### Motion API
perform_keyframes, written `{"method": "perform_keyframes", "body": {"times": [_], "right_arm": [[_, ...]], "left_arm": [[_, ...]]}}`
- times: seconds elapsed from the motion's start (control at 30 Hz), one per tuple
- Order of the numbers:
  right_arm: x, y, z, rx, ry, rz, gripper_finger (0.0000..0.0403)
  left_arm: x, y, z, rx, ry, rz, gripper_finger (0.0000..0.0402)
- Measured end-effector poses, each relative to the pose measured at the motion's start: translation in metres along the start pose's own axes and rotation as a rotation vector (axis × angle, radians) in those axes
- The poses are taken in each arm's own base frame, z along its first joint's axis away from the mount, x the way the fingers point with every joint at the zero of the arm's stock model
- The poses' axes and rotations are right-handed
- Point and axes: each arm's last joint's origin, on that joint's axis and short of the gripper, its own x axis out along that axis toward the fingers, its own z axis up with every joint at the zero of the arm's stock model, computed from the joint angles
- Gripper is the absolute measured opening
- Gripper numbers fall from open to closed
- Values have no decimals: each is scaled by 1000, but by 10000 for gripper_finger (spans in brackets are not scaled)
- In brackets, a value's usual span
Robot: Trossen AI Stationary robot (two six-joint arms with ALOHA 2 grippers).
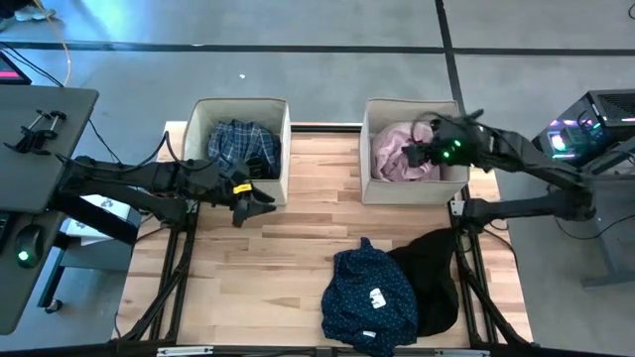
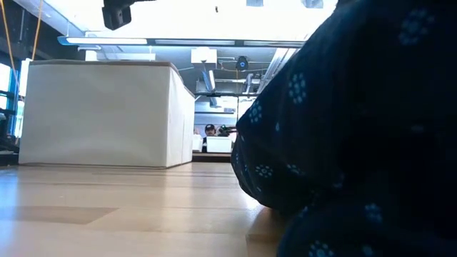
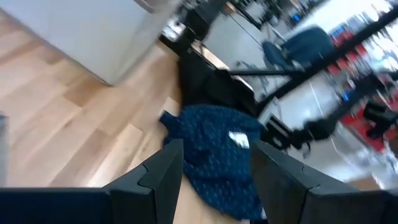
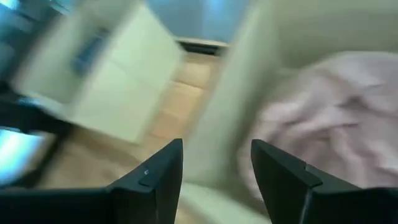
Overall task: Sort clothes
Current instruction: Put the navy blue dotted cloth into the left laundry organizer
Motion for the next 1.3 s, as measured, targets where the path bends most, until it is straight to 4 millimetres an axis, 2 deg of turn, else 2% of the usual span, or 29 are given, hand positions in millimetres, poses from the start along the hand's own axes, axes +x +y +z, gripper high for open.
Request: {"method": "perform_keyframes", "body": {"times": [0.13, 0.33, 0.47, 0.6, 0.77, 0.97, 1.1, 1.3], "right_arm": [[-7, 33, -18, 43, -37, 166, 177], [1, 89, -64, -86, -4, 323, 177], [11, 117, -104, -153, 117, 387, 177], [18, 133, -142, -204, 330, 456, 177], [33, 145, -182, -255, 552, 463, 177], [59, 146, -209, -418, 786, 477, 187], [72, 140, -225, -485, 996, 450, 225], [88, 136, -243, -605, 1041, 420, 285]], "left_arm": [[0, -4, -3, 79, 39, -49, 172], [-1, -12, -10, 143, 92, -119, 172], [-2, -17, -15, 190, 111, -148, 172], [-3, -21, -19, 193, 127, -167, 172], [-3, -22, -20, 189, 119, -157, 172], [-3, -21, -20, 155, 99, -128, 172], [-3, -21, -19, 153, 77, -100, 172], [-2, -19, -18, 143, 40, -49, 172]]}}
